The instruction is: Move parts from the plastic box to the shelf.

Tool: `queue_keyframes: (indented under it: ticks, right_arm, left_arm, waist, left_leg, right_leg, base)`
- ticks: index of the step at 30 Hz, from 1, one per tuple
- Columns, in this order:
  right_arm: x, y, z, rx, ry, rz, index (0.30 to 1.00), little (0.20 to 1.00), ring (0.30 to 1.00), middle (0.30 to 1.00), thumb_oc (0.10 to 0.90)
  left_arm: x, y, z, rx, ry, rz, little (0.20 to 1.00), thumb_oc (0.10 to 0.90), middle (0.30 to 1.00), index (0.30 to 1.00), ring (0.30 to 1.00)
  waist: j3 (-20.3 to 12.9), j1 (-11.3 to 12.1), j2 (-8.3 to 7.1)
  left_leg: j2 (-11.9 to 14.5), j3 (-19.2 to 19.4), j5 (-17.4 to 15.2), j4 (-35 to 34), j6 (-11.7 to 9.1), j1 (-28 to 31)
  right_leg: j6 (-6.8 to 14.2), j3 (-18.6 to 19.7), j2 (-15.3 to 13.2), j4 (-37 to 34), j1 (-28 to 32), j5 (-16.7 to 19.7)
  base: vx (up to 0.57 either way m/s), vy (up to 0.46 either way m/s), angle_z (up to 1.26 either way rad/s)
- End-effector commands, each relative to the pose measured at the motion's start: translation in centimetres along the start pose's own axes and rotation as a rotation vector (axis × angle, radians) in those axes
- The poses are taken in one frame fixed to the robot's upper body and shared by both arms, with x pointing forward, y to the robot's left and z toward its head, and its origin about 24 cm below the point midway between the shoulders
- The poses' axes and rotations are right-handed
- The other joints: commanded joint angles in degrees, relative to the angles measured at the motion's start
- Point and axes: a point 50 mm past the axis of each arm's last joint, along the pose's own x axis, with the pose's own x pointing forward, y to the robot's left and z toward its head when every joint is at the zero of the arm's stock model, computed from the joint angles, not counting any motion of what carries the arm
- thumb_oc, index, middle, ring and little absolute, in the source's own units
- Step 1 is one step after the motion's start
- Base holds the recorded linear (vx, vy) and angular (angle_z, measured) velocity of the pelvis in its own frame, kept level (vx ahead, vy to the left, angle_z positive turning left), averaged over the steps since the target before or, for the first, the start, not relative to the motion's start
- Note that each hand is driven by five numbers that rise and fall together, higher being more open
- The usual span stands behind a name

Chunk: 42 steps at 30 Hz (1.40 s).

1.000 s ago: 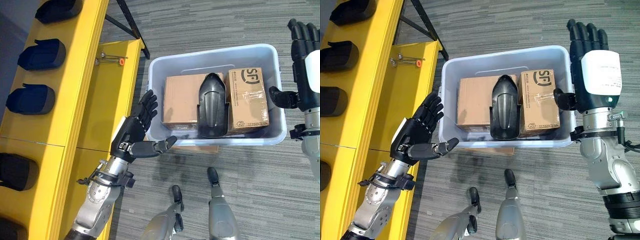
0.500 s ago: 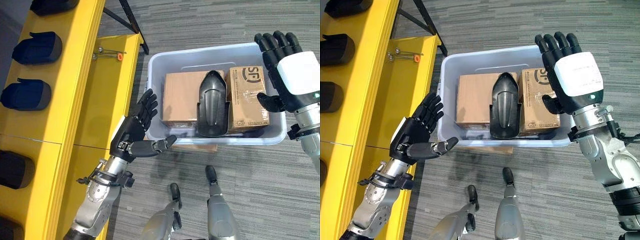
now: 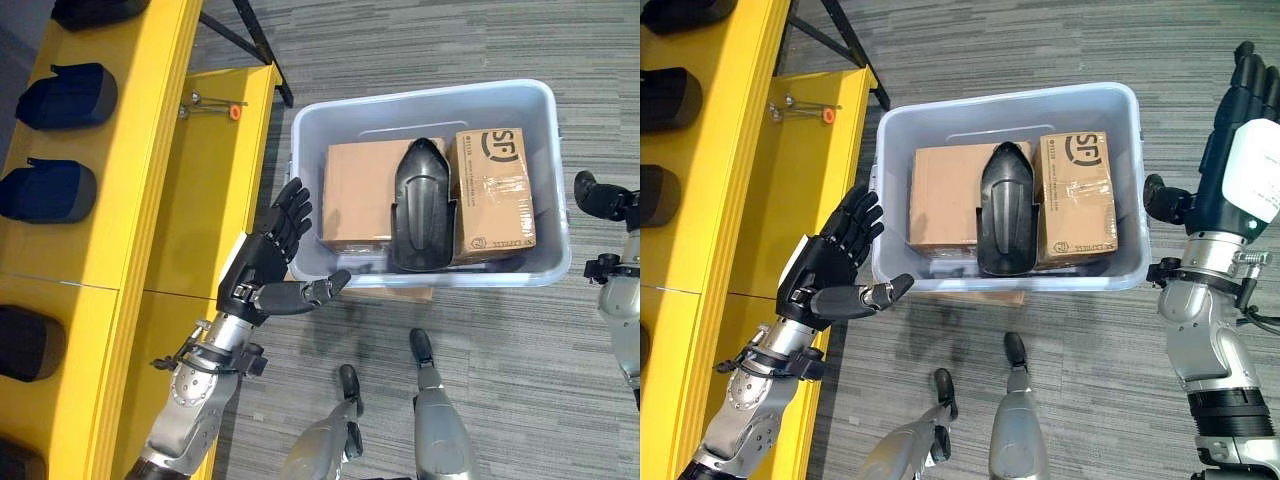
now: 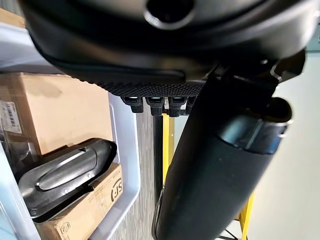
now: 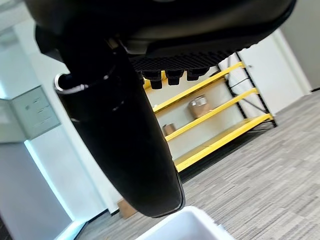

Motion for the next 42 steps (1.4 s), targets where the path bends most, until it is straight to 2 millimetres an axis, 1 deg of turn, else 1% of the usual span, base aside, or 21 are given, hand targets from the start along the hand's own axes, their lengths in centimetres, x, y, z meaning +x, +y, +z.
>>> queue_keyframes:
  ticks: [1,2,3,5,8,9,12,19,20,23,25,26,30,31,32,33,35,39,42]
  right_arm:
    - [2.1,-2.2,4.4,0.093,-0.26,-0.014,1.0,1.0,1.0,1.0,0.9]
    - [2.1,-2.1,4.5,0.094,-0.264,-0.011,1.0,1.0,1.0,1.0,0.9]
    - [2.0,-1.7,5.7,0.113,-0.326,0.044,1.0,1.0,1.0,1.0,0.9]
    - [2.0,-1.6,6.8,0.14,-0.363,0.068,1.0,1.0,1.0,1.0,0.9]
    - [2.0,-1.6,8.1,0.156,-0.403,0.075,1.0,1.0,1.0,1.0,0.9]
    - [2.0,-1.6,8.2,0.162,-0.403,0.077,1.0,1.0,1.0,1.0,0.9]
    - [2.0,-1.1,8.3,0.247,-0.345,0.099,1.0,1.0,1.0,1.0,0.9]
    - [1.4,0.8,8.7,0.435,-0.272,0.199,1.0,1.0,1.0,1.0,0.9]
    - [1.2,1.4,9.1,0.509,-0.252,0.226,1.0,1.0,1.0,1.0,0.9]
    - [1.1,2.2,9.9,0.551,-0.242,0.261,1.0,1.0,1.0,1.0,0.9]
    - [1.1,3.1,10.4,0.632,-0.208,0.313,1.0,1.0,1.0,1.0,0.9]
    - [1.0,4.4,11.3,0.727,-0.176,0.377,1.0,1.0,1.0,1.0,0.9]
    - [1.1,5.8,12.6,0.819,-0.156,0.469,1.0,1.0,1.0,1.0,0.9]
    - [1.4,6.6,13.5,0.873,-0.13,0.526,1.0,1.0,1.0,1.0,0.9]
    - [1.5,6.7,13.7,0.878,-0.127,0.535,1.0,1.0,1.0,1.0,0.9]
    - [2.0,7.3,14.7,0.897,-0.131,0.582,1.0,1.0,1.0,1.0,0.9]
    - [2.0,7.7,15.4,0.917,-0.119,0.599,1.0,1.0,1.0,1.0,0.9]
    - [2.3,8.1,16.3,0.95,-0.101,0.622,1.0,1.0,1.0,1.0,0.9]
    - [2.3,8.9,16.8,1.036,-0.036,0.667,1.0,1.0,1.0,1.0,0.9]
  left_arm:
    - [0.2,-0.6,3.5,0.007,-0.216,-0.027,1.0,0.9,1.0,1.0,1.0]
    - [0.2,-0.6,3.5,0.008,-0.216,-0.027,1.0,0.9,1.0,1.0,1.0]
    - [0.3,-0.6,3.4,0.009,-0.213,-0.026,1.0,0.9,1.0,1.0,1.0]
    - [0.5,-0.6,3.3,0.013,-0.208,-0.027,1.0,0.9,1.0,1.0,1.0]
    - [0.6,-0.6,3.3,0.015,-0.205,-0.033,1.0,0.9,1.0,1.0,1.0]
    - [0.6,-0.7,3.3,0.015,-0.205,-0.034,1.0,0.9,1.0,1.0,1.0]
    - [0.6,-0.7,3.2,0.01,-0.199,-0.032,1.0,0.9,1.0,1.0,1.0]
    - [0.8,-0.9,3.1,0.009,-0.198,-0.041,1.0,0.9,1.0,1.0,1.0]
    - [0.9,-1.1,3.0,0.011,-0.199,-0.043,1.0,0.9,1.0,1.0,1.0]
    - [1.1,-1.2,3.0,0.016,-0.202,-0.046,1.0,0.9,1.0,1.0,1.0]
    - [1.4,-1.4,3.0,0.011,-0.206,-0.048,1.0,0.9,1.0,1.0,1.0]
    - [1.6,-1.5,3.0,0.007,-0.208,-0.059,1.0,0.9,1.0,1.0,1.0]
    - [1.9,-1.7,2.8,0.001,-0.201,-0.075,1.0,0.9,1.0,1.0,1.0]
    - [2.1,-2.0,2.7,-0.001,-0.196,-0.094,1.0,0.9,1.0,1.0,1.0]
    - [2.1,-2.0,2.7,-0.001,-0.195,-0.098,1.0,0.9,1.0,1.0,1.0]
    - [2.3,-2.3,2.6,-0.011,-0.192,-0.12,1.0,0.9,1.0,1.0,1.0]
    - [2.4,-2.5,2.6,-0.018,-0.191,-0.13,1.0,0.9,1.0,1.0,1.0]
    - [2.6,-2.8,2.5,-0.024,-0.192,-0.147,1.0,0.9,1.0,1.0,1.0]
    - [2.7,-3.0,2.4,-0.029,-0.188,-0.158,1.0,0.9,1.0,1.0,1.0]
  waist:
    - [-4.86,-0.07,-1.77]
    - [-4.86,-0.1,-1.78]
    - [-4.97,0.0,-1.93]
    - [-5.18,0.14,-2.07]
    - [-5.27,0.31,-2.23]
    - [-5.28,0.33,-2.24]
    - [-5.33,0.5,-2.25]
    - [-4.98,0.99,-2.39]
    - [-4.76,1.18,-2.32]
    - [-4.52,1.43,-2.23]
    - [-4.25,1.73,-2.06]
    - [-3.99,2.3,-1.94]
    - [-3.81,3.17,-1.88]
    - [-3.66,3.95,-1.76]
    - [-3.61,4.14,-1.73]
    - [-3.25,5.11,-1.56]
    - [-2.97,5.65,-1.45]
    - [-2.49,6.31,-1.3]
    - [-1.9,7.14,-1.15]
  left_leg:
    - [8.67,2.95,-5.8,5.06,-3.31,1.43]
    - [8.66,2.96,-5.79,5.04,-3.31,1.44]
    - [8.67,3.04,-5.79,5.23,-3.32,1.34]
    - [8.65,3.02,-5.77,5.27,-3.35,1.35]
    - [8.76,3.01,-5.76,5.4,-3.39,1.27]
    - [8.76,3.0,-5.76,5.42,-3.39,1.25]
    - [8.66,2.85,-5.85,5.67,-3.38,1.07]
    - [8.58,2.55,-6.0,5.92,-3.16,0.85]
    - [8.48,2.34,-6.07,6.08,-3.09,0.73]
    - [8.31,2.08,-6.14,6.14,-3.02,0.6]
    - [8.19,1.86,-5.98,6.04,-2.98,0.42]
    - [8.02,1.43,-5.85,6.09,-2.94,0.1]
    - [7.86,0.94,-5.67,6.25,-2.95,-0.32]
    - [7.68,0.49,-5.71,6.5,-2.92,-0.72]
    - [7.64,0.38,-5.74,6.59,-2.91,-0.81]
    - [7.39,-0.24,-5.84,7.25,-2.84,-1.59]
    - [7.18,-0.75,-5.98,7.87,-2.76,-2.28]
    - [6.87,-1.16,-5.98,8.15,-2.63,-3.1]
    - [6.68,-1.78,-5.91,8.53,-2.53,-3.91]
  right_leg:
    - [0.38,-0.66,-4.72,12.56,-2.79,-13.34]
    - [0.37,-0.65,-4.72,12.55,-2.79,-13.34]
    - [0.31,-0.62,-4.69,12.62,-2.74,-13.39]
    - [0.21,-0.63,-4.56,12.77,-2.68,-13.48]
    - [0.13,-0.86,-4.44,13.08,-2.71,-13.66]
    - [0.12,-0.86,-4.42,13.12,-2.72,-13.69]
    - [0.04,-0.88,-4.35,13.29,-2.74,-13.81]
    - [-0.02,-0.94,-4.35,13.21,-2.71,-13.68]
    - [-0.12,-0.88,-4.25,13.38,-2.86,-13.75]
    - [-0.18,-0.84,-4.25,13.47,-3.05,-13.74]
    - [-0.25,-0.86,-4.26,13.45,-3.19,-13.68]
    - [-0.33,-0.87,-4.33,13.45,-3.27,-13.67]
    - [-0.46,-1.03,-4.44,13.58,-3.45,-13.64]
    - [-0.53,-1.27,-4.52,13.71,-3.54,-13.75]
    - [-0.55,-1.37,-4.56,13.79,-3.59,-13.78]
    - [-0.65,-1.7,-4.73,14.3,-4.05,-13.9]
    - [-0.71,-1.81,-4.82,14.82,-4.55,-13.96]
    - [-0.71,-1.9,-4.99,15.52,-5.55,-13.99]
    - [-0.77,-2.13,-5.13,16.19,-6.28,-14.1]
  base:
    - [0.0,0.01,-0.03]
    - [0.0,0.0,0.0]
    - [0.0,0.0,0.0]
    - [0.0,0.0,0.0]
    - [0.0,0.0,0.0]
    - [0.0,0.0,0.0]
    - [0.0,0.0,0.0]
    - [0.0,0.0,0.0]
    - [0.0,0.0,0.0]
    - [-0.01,-0.001,0.0]
    - [-0.04,-0.008,0.02]
    - [-0.04,-0.015,0.02]
    - [-0.01,-0.013,0.02]
    - [-0.02,-0.025,0.06]
    - [-0.04,-0.034,0.19]
    - [-0.03,-0.019,0.2]
    - [-0.03,-0.014,0.12]
    - [-0.03,0.001,0.09]
    - [-0.02,0.006,0.14]
